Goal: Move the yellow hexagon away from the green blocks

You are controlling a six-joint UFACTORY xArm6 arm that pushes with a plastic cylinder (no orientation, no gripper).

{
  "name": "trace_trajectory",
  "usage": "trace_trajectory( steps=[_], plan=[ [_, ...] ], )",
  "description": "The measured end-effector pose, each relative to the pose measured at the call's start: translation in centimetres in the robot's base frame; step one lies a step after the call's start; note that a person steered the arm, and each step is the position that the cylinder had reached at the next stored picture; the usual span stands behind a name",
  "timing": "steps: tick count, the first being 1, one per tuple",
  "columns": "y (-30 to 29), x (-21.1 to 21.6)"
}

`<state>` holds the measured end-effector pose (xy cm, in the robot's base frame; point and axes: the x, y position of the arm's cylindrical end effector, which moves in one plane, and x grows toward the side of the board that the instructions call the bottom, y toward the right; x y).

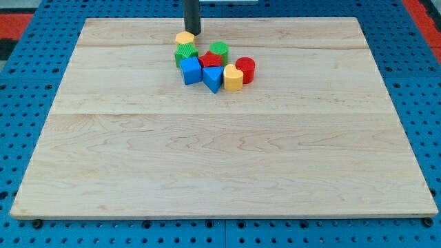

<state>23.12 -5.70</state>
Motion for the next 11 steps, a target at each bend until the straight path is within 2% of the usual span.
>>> trace_trajectory(
  steps=[4,6,8,11],
  plan=[
    [1.3,4.5],
    [-9.5,4.1],
    [-9.2,6.7],
    [-13.2,4.0]
  ],
)
